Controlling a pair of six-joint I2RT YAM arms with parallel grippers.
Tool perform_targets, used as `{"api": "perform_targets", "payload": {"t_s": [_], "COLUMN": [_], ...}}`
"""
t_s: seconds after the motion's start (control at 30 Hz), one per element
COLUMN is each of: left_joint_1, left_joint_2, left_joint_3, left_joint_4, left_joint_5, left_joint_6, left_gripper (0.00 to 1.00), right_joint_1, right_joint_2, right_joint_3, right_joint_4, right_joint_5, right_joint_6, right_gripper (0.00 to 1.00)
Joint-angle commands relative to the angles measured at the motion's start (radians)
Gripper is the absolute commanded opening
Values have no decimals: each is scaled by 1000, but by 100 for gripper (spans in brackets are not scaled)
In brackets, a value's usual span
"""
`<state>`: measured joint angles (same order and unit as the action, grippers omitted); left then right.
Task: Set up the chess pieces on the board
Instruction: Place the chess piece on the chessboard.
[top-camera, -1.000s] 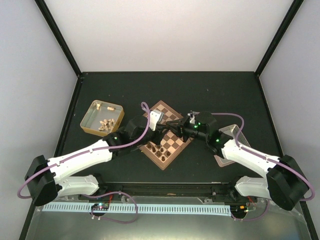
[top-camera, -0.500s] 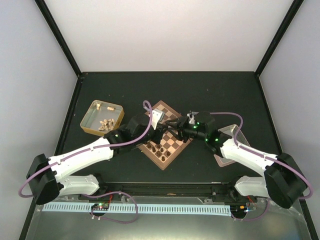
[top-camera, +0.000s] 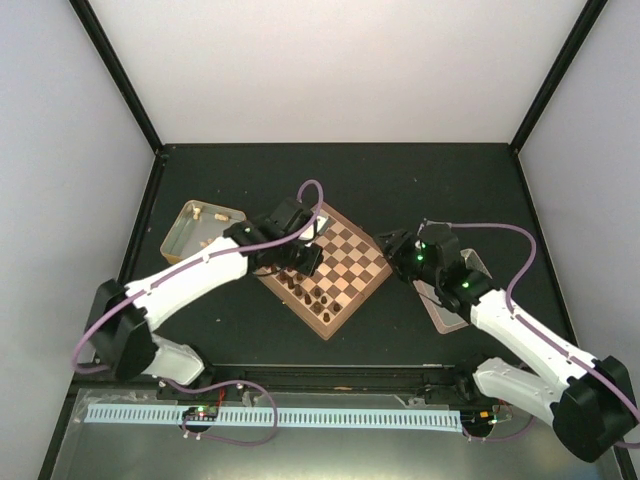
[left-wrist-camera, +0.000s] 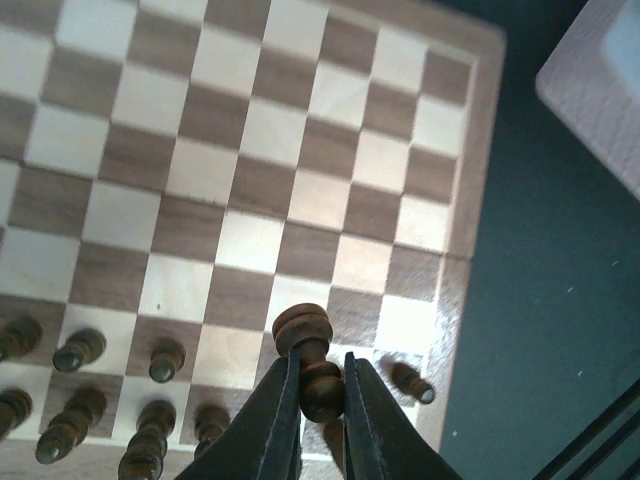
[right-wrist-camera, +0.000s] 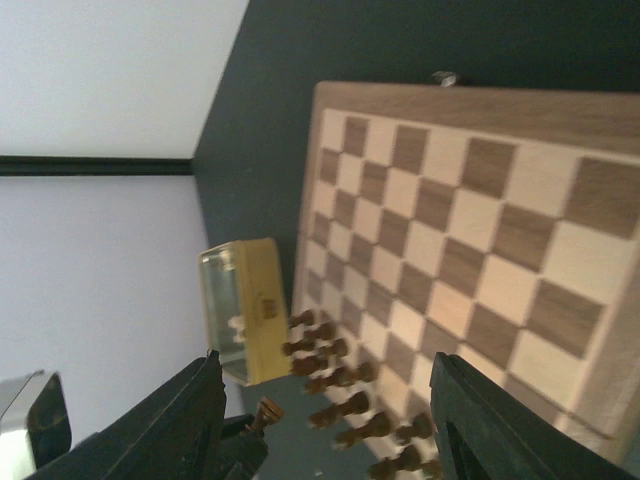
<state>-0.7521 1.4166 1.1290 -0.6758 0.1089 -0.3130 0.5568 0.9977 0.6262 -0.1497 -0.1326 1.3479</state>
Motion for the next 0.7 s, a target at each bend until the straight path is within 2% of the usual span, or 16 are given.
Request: {"api": "perform_targets", "payload": {"t_s": [0.0, 0.27, 0.67], "left_joint_1": [40, 73, 74], "left_joint_2": [109, 266, 333], "left_joint_3": [72, 143, 139], "left_joint_4": [-193, -264, -263], "left_joint_5": [126, 115, 66], "left_joint_6": [40, 35, 47], "left_gripper": [3, 4, 4], "right_joint_1": [-9, -18, -25], "right_joint_2": [-29, 2, 67], "right_joint_3": [7, 0, 16], "right_joint_4": [-137, -138, -125], "right_joint_5": [136, 124, 81], "right_joint_6": [-102, -116, -134], "right_gripper": [58, 58, 58]}}
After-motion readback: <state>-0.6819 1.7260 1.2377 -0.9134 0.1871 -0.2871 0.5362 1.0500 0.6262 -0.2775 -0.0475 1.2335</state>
